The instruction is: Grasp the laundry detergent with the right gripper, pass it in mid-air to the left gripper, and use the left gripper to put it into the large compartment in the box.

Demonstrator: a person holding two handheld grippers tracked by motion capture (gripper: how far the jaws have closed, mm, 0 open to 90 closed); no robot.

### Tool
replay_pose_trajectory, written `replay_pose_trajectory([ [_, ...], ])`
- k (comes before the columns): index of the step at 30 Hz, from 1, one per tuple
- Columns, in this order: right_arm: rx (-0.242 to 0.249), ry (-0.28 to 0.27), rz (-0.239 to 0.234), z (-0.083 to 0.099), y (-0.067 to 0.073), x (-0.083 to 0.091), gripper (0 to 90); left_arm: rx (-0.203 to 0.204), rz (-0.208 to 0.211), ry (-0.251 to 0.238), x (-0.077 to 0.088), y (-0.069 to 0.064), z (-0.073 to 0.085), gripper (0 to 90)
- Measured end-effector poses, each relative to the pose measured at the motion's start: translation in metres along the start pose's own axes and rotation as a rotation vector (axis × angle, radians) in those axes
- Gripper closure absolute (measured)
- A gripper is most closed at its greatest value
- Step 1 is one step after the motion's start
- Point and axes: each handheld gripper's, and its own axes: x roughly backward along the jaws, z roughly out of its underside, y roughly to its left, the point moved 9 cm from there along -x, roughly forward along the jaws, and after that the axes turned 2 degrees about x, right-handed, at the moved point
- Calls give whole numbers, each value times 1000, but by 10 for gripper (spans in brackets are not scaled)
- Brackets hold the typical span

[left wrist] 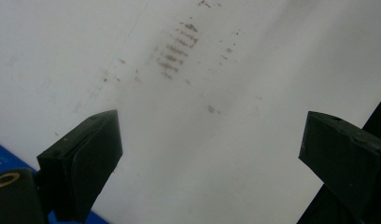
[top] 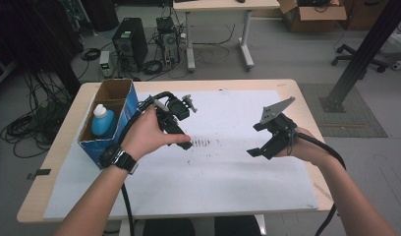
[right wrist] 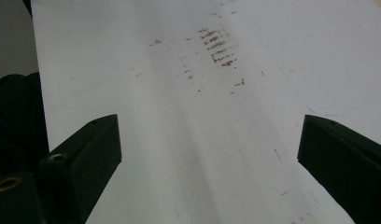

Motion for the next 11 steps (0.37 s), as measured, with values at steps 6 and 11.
replay_pose_trajectory([
  [6,0,2,-3,0,1,-2,59,2,5,-1,-1,0,1,63],
  [11,-1,3,-7,1,2,-3,57,-3,13,-8,-1,0,2,53],
])
